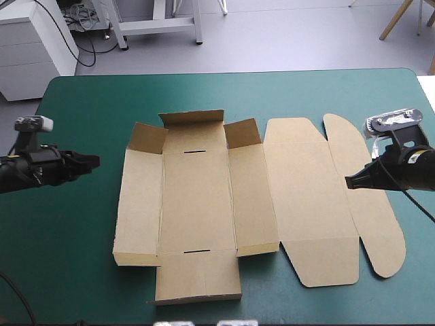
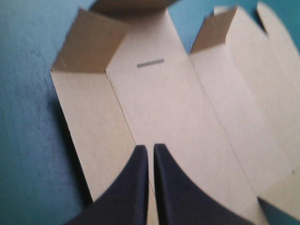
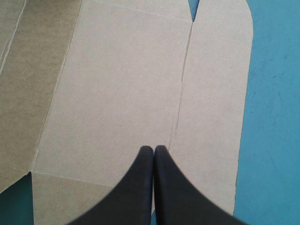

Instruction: Fold the box

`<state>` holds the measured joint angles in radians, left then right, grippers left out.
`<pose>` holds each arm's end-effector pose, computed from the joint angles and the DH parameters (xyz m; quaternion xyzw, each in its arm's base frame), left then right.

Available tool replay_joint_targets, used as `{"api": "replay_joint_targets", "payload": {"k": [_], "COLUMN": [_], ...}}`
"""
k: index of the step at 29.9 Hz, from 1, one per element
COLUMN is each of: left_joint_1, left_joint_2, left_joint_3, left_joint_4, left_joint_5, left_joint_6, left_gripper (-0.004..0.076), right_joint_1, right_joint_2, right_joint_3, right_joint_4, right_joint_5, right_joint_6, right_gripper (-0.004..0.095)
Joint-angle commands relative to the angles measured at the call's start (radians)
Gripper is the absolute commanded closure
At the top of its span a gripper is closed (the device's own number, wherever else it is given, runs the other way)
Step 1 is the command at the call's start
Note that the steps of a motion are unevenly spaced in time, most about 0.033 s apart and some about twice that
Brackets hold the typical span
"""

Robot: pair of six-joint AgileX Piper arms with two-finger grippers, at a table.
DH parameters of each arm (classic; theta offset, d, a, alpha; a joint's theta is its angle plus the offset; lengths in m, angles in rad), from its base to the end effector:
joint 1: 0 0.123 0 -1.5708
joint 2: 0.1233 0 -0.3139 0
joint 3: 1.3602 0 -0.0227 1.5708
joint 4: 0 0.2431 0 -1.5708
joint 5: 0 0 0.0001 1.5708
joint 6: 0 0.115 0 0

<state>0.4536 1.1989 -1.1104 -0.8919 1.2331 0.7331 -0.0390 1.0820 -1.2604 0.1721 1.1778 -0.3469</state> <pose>0.2202 0.0134 0.3815 0.0519 0.8909 -0.2680 0.3630 0.1869 0.0109 0.4124 -0.1392 0.9324 0.0224 0.3327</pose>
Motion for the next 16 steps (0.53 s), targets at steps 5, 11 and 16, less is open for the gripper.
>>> {"api": "replay_joint_targets", "payload": {"k": [5, 11, 16], "left_joint_1": [0.146, 0.151, 0.151], "left_joint_2": [-0.012, -0.009, 0.004], "left_joint_3": [-0.03, -0.03, -0.017], "left_joint_4": [-0.162, -0.108, -0.031], "left_joint_5": [0.061, -0.017, 0.005], "left_joint_6": [-0.006, -0.097, -0.097], "left_gripper": [0.0711, 0.0677, 0.0429], "right_joint_1": [-0.009, -0.009, -0.009], "right_joint_2": [-0.019, -0.019, -0.019], "right_joint_3": [-0.024, -0.024, -0.024], "right_joint_4": [-0.005, 0.002, 0.002], "right_joint_5": [-0.05, -0.058, -0.065], "right_joint_6": [-0.01, -0.01, -0.01], "right_gripper": [0.0927, 0.0927, 0.0927]}}
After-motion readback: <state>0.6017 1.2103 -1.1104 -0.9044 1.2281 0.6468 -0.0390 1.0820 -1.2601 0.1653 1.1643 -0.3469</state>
